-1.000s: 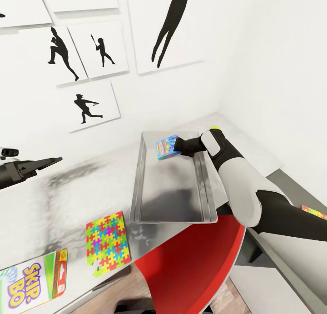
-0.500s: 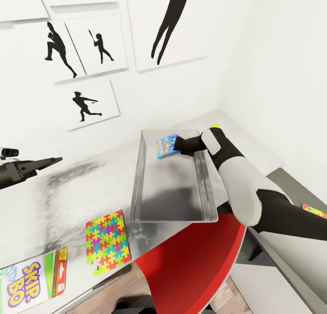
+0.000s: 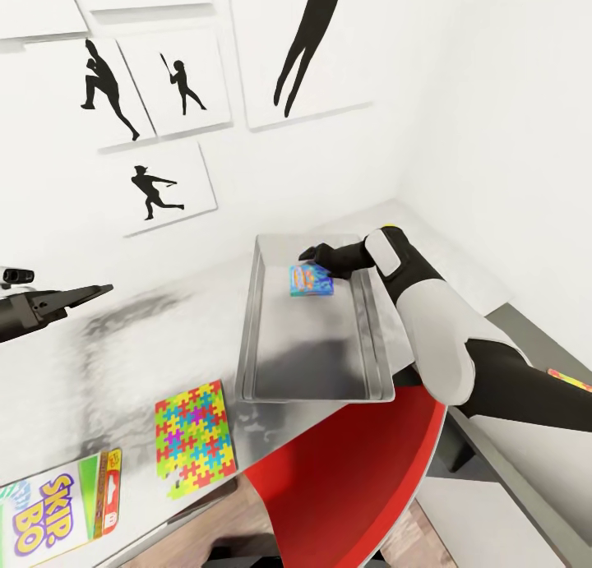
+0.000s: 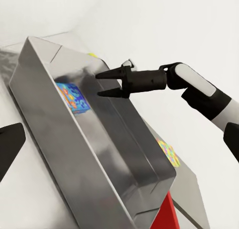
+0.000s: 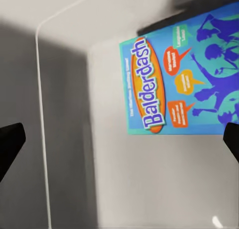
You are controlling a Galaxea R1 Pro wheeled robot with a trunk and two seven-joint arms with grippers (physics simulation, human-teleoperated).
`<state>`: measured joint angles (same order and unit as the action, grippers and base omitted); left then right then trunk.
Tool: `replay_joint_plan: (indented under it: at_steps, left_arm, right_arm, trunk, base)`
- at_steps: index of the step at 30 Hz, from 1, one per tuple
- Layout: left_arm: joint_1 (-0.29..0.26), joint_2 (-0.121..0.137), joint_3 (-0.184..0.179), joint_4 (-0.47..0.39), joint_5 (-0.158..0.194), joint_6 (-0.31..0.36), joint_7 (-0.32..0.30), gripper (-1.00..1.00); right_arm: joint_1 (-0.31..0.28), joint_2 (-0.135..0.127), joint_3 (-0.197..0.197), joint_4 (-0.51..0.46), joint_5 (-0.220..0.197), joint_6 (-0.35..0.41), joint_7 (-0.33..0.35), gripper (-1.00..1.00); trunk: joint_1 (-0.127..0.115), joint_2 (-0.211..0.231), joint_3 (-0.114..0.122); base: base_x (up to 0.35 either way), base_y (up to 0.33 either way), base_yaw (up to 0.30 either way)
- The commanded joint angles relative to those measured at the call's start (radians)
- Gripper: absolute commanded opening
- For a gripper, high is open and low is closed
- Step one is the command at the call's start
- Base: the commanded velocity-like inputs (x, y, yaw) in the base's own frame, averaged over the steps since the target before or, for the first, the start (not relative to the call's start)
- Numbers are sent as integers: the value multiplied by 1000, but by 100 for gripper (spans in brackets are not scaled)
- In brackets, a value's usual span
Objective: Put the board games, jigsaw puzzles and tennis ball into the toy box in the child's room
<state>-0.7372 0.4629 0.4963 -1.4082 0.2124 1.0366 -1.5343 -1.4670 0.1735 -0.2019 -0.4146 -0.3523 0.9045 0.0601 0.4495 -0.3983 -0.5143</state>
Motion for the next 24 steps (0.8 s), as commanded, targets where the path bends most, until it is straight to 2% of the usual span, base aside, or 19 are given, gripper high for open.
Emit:
replay_joint_plan:
  at_steps: [1, 9, 15, 18, 24]
  left_arm:
    - [0, 0, 0, 0, -1, 11, -4, 100]
    - [-1, 0, -1, 0, -1, 11, -4, 100]
    - [-1, -1, -2, 0, -1, 11, -4, 100]
    - [0, -1, -2, 0, -1, 11, -4, 100]
    - [1, -1, -4, 0, -1, 11, -3, 100]
  right_arm:
    - [-1, 1, -8, -1, 10, 8, 7, 100]
    - [-1, 1, -11, -4, 13, 15, 9, 100]
    - [-1, 1, -11, -20, 13, 16, 9, 100]
    - [1, 1, -9, -74, 13, 26, 11, 100]
    - [13, 1, -9, -263, 11, 136, 14, 100]
  trunk:
    - [1, -2, -1]
    - [1, -2, -1]
    - [1, -2, 4]
    - [1, -2, 9]
    - [1, -2, 19]
  base:
    - [0, 0, 0]
    - [-8, 0, 0]
    - [-131, -11, 0]
    - [-158, -64, 0]
    - [-57, -66, 0]
